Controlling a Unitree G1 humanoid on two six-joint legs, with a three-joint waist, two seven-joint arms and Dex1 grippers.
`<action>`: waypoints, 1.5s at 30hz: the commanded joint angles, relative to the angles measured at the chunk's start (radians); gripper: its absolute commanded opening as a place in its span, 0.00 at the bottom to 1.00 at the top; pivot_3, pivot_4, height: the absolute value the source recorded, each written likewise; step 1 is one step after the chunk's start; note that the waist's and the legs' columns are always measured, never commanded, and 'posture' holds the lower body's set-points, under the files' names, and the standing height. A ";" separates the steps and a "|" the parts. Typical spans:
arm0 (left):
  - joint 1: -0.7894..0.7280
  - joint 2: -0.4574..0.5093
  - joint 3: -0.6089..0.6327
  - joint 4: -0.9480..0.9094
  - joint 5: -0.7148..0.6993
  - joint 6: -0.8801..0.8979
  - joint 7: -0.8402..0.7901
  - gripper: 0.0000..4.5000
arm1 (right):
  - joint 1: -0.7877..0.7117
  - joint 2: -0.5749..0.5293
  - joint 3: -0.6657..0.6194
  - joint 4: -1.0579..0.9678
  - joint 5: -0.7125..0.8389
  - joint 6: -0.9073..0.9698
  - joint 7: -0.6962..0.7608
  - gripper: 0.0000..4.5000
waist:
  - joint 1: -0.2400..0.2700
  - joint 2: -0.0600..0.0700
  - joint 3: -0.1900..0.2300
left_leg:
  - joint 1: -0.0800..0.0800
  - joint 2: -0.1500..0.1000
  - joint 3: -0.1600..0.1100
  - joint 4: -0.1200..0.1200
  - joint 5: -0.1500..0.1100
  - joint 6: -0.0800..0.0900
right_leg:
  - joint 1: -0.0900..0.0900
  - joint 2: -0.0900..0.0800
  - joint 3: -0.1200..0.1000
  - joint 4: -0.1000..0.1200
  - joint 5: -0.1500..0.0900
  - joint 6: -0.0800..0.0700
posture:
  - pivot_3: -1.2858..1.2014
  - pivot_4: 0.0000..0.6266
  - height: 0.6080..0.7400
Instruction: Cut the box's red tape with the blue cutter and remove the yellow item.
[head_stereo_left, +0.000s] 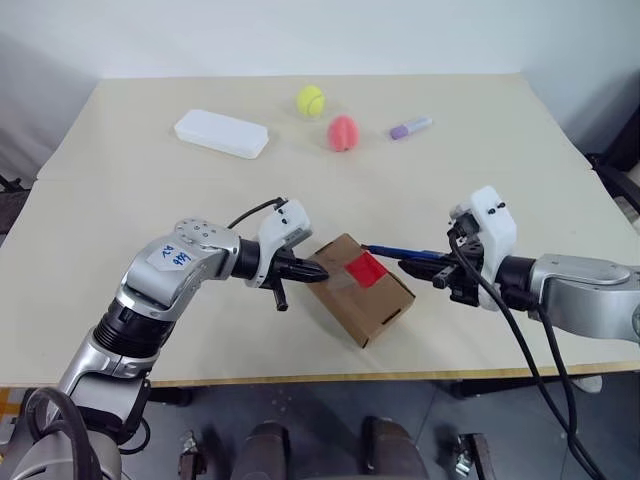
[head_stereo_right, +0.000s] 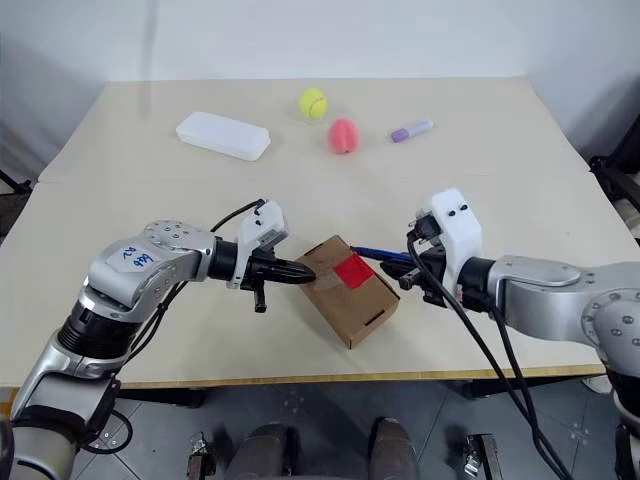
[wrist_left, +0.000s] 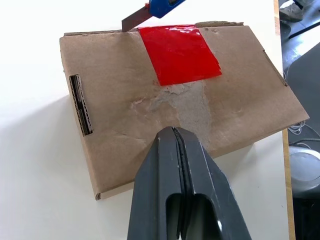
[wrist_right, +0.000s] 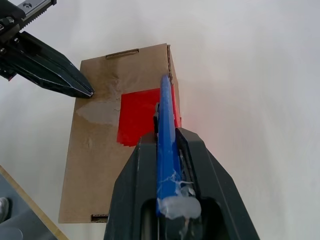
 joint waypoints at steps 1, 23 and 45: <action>0.030 -0.001 -0.055 0.022 0.027 0.017 0.001 0.00 | 0.008 -0.035 0.006 -0.044 0.023 0.010 0.012 0.03 | 0.000 0.000 0.000 | 0.000 0.000 0.000 0.000 0.000 0.000 | 0.000 0.000 0.000 0.000 0.000 0.000 | 0.52 0.24 1.00; 0.041 -0.053 -0.074 -0.004 0.021 0.032 0.035 0.00 | 0.031 -0.113 0.064 -0.031 0.181 -0.076 -0.158 0.03 | 0.000 0.000 0.000 | 0.000 0.000 0.000 0.000 0.000 0.000 | 0.001 0.000 0.000 -0.001 0.000 0.000 | 0.52 0.24 1.00; 0.010 -0.113 -0.112 0.040 0.050 0.041 0.072 0.00 | -0.044 -0.236 0.135 -0.038 0.314 -0.099 -0.150 0.03 | 0.003 -0.001 0.000 | 0.000 0.000 0.000 0.001 0.000 0.001 | 0.001 0.000 0.000 -0.002 0.000 0.000 | 0.52 0.24 1.00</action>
